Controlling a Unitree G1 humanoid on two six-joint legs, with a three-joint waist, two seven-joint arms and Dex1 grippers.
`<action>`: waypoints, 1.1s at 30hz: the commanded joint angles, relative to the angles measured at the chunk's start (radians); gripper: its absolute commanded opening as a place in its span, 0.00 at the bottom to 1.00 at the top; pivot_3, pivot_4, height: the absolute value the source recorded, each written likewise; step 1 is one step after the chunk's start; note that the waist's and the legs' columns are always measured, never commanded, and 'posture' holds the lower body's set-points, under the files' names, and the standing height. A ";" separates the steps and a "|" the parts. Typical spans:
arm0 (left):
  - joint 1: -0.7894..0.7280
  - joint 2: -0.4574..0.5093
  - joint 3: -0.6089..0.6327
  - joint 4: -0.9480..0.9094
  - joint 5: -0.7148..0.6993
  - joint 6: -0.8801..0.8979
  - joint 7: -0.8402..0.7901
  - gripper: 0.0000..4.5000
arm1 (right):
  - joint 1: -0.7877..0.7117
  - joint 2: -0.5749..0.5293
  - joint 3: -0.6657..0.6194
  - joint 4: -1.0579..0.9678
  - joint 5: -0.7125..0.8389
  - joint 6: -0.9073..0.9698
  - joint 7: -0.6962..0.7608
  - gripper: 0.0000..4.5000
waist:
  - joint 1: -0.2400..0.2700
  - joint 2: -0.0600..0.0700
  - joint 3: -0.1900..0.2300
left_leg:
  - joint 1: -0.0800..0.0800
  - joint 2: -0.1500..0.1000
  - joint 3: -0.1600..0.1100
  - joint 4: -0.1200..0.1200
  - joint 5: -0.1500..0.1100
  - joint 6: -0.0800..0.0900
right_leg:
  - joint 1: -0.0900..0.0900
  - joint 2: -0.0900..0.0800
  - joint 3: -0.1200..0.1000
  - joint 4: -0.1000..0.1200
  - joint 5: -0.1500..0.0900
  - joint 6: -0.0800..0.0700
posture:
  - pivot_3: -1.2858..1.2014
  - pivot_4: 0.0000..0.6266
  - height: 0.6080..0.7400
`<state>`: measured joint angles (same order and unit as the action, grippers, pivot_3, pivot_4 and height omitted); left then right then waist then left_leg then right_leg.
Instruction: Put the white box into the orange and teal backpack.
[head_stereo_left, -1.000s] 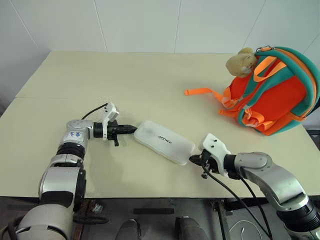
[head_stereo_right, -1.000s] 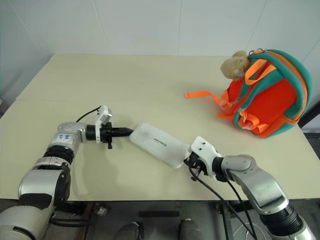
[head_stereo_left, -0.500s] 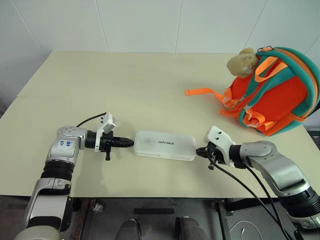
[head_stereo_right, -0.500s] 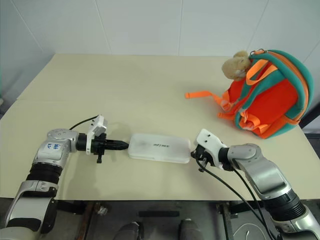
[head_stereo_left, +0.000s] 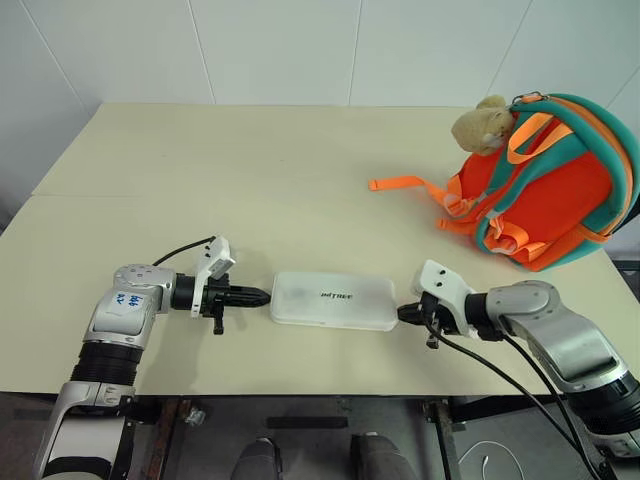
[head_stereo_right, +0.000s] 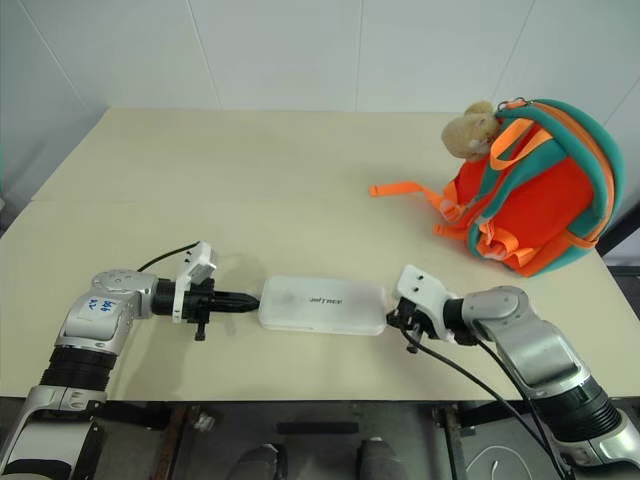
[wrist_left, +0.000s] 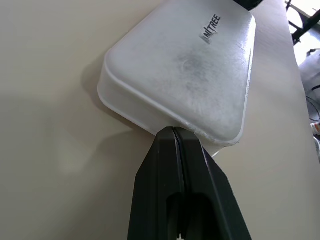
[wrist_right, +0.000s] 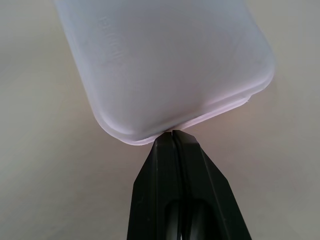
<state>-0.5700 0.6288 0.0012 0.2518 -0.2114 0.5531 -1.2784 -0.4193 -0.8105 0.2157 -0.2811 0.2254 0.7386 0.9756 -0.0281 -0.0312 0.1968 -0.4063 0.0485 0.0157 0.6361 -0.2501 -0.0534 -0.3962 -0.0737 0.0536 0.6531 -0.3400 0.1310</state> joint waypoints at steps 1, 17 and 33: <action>-0.004 0.012 0.016 0.007 -0.022 -0.025 0.029 0.00 | 0.004 -0.009 -0.005 -0.033 0.004 -0.031 0.012 0.01 | 0.000 0.000 0.000 | 0.000 0.000 0.000 0.000 0.000 0.000 | 0.000 0.000 0.000 0.000 0.000 0.000 | 0.52 0.24 1.00; -0.032 0.083 0.131 -0.106 -0.153 0.344 0.259 0.48 | -0.049 -0.067 -0.093 0.104 -0.042 -0.115 0.005 0.44 | -0.001 0.000 0.000 | 0.000 0.000 0.000 0.000 0.000 0.000 | 0.000 0.000 0.000 0.000 0.000 0.000 | 0.52 0.24 1.00; -0.169 0.141 0.127 0.033 -0.390 0.893 0.296 1.00 | -0.071 -0.019 -0.066 0.146 -0.071 -0.155 -0.020 1.00 | -0.002 0.000 0.000 | 0.000 0.000 0.000 0.000 0.000 0.000 | 0.000 0.000 0.000 0.000 0.000 0.000 | 0.52 0.24 1.00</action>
<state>-0.7109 0.7478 0.1455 0.2641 -0.5956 1.3977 -0.9849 -0.4741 -0.8338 0.1530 -0.1254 0.1645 0.6026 0.9669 -0.0299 -0.0313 0.1969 -0.4060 0.0484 0.0155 0.6362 -0.2500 -0.0535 -0.3961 -0.0736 0.0538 0.6532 -0.3400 0.1311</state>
